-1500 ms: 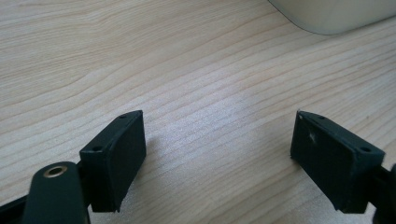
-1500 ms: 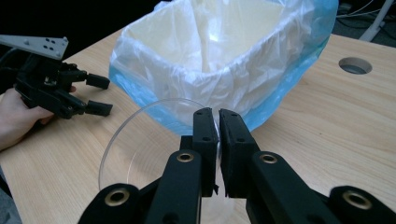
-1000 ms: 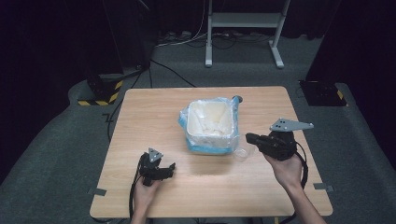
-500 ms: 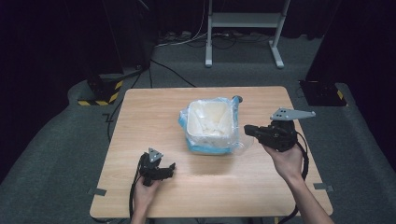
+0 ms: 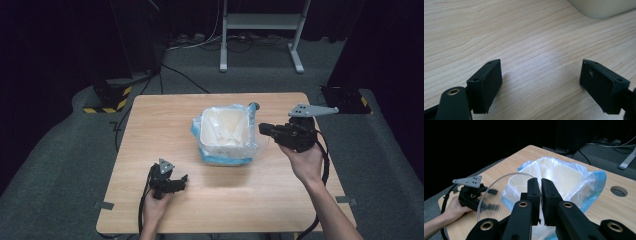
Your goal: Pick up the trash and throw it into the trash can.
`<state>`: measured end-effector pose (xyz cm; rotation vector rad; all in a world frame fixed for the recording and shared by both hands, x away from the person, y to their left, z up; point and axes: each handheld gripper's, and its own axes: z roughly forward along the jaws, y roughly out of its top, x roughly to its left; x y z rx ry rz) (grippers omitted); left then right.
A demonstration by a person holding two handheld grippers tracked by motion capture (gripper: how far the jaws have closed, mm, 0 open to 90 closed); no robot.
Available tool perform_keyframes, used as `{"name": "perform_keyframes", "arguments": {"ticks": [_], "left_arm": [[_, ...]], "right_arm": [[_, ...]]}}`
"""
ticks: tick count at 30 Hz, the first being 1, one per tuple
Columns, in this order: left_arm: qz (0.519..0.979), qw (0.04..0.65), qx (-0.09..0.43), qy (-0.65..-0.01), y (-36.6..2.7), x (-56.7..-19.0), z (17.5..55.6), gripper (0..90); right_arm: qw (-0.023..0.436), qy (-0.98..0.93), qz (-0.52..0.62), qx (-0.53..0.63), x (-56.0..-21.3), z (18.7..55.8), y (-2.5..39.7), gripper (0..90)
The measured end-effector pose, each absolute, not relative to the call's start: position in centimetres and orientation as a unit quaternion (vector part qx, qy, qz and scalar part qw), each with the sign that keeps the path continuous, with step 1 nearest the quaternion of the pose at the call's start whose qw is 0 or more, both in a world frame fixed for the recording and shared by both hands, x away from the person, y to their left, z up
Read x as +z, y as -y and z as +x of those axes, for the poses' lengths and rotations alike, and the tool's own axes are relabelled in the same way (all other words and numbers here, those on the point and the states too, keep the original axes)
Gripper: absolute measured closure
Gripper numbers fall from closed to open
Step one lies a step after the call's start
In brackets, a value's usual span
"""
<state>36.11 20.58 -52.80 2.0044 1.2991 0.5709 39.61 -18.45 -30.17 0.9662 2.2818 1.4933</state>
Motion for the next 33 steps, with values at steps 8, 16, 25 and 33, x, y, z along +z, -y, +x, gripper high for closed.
{"name": "perform_keyframes", "arguments": {"ticks": [8,16,25,33], "left_arm": [[0.769,0.336,0.219,-0.498,-20.6,-52.8,36.1,18.0],[0.769,0.336,0.219,-0.498,-20.6,-52.8,36.1,18.0],[0.769,0.336,0.219,-0.498,-20.6,-52.8,36.1,18.0],[0.769,0.336,0.219,-0.498,-20.6,-52.8,36.1,18.0]], "right_arm": [[0.128,-0.781,0.33,0.514,-29.6,40.6,17.8,85.4],[0.133,-0.779,0.335,0.512,-29.5,42.0,16.9,85.4],[0.138,-0.775,0.341,0.514,-30.1,43.4,15.9,85.4],[0.138,-0.773,0.343,0.516,-30.9,44.1,15.1,85.3]]}}
